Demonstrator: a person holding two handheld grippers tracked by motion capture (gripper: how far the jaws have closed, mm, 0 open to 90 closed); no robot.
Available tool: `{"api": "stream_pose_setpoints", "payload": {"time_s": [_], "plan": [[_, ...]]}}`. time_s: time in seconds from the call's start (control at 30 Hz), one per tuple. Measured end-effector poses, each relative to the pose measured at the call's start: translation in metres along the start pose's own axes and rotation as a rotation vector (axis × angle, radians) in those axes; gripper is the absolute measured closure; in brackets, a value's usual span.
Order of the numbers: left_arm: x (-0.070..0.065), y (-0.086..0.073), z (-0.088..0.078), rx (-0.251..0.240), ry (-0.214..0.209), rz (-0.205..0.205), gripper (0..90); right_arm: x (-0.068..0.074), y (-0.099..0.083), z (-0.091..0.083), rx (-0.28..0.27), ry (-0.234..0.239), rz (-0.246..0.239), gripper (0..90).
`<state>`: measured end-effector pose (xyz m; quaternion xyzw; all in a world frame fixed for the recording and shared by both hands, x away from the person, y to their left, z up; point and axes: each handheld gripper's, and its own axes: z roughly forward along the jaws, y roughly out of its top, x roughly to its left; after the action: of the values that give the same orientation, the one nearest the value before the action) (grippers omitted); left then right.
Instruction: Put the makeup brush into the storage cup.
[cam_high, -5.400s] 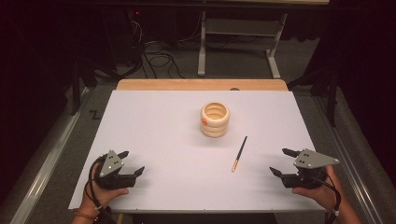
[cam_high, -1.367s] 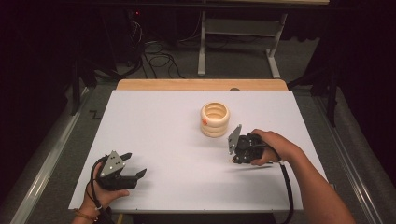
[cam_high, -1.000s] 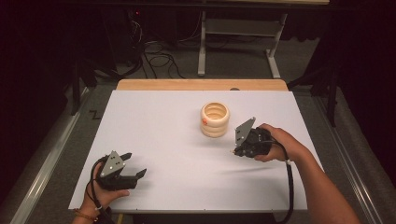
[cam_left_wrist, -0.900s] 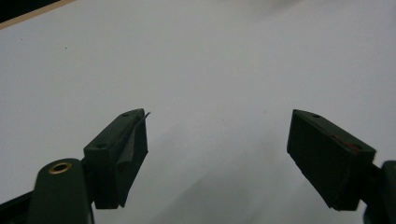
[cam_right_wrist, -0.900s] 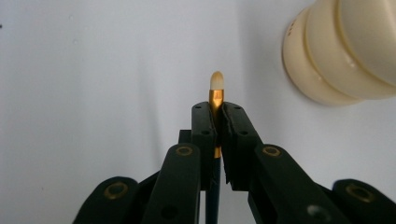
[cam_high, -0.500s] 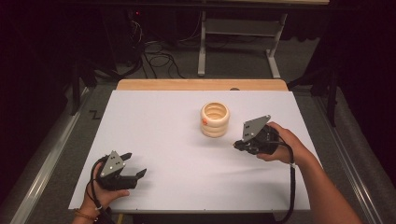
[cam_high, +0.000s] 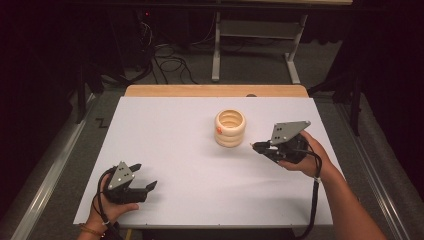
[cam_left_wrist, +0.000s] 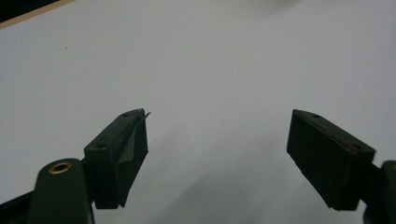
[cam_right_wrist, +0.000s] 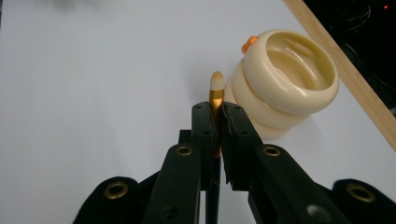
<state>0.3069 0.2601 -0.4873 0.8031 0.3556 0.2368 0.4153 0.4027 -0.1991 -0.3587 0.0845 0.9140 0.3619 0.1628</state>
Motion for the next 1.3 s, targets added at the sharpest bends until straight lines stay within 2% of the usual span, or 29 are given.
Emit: {"api": "stream_pose_setpoints", "payload": {"time_s": [0.23, 0.3, 0.33, 0.37, 0.5, 0.63, 1.03, 1.3], "plan": [[0.0, 0.0, 0.0, 0.002, -0.001, 0.001, 21.1, -0.003, -0.004, -0.007, -0.071, -0.053, 0.047, 86.0], [0.0, 0.0, 0.0, 0.003, 0.003, 0.002, 21.1, -0.003, -0.005, -0.009, -0.087, -0.107, 0.051, 86.0], [0.0, 0.0, 0.0, 0.003, 0.003, 0.002, 21.1, -0.003, -0.005, -0.009, -0.087, -0.107, 0.051, 86.0], [0.0, 0.0, -0.001, -0.001, 0.003, -0.002, 21.1, -0.005, -0.008, -0.011, -0.125, -0.118, 0.076, 86.0], [0.0, 0.0, -0.001, 0.002, 0.007, 0.0, 21.1, -0.008, -0.012, -0.016, -0.175, -0.183, 0.11, 86.0], [0.0, 0.0, -0.001, 0.001, 0.006, -0.001, 21.1, -0.009, -0.015, -0.019, -0.219, -0.198, 0.15, 86.0], [0.001, 0.0, -0.001, -0.01, 0.006, -0.011, 21.0, -0.012, -0.023, -0.025, -0.288, -0.264, 0.242, 86.0], [0.001, -0.001, -0.002, -0.016, 0.005, -0.013, 20.9, -0.014, -0.025, -0.03, -0.33, -0.289, 0.255, 86.0]]}}
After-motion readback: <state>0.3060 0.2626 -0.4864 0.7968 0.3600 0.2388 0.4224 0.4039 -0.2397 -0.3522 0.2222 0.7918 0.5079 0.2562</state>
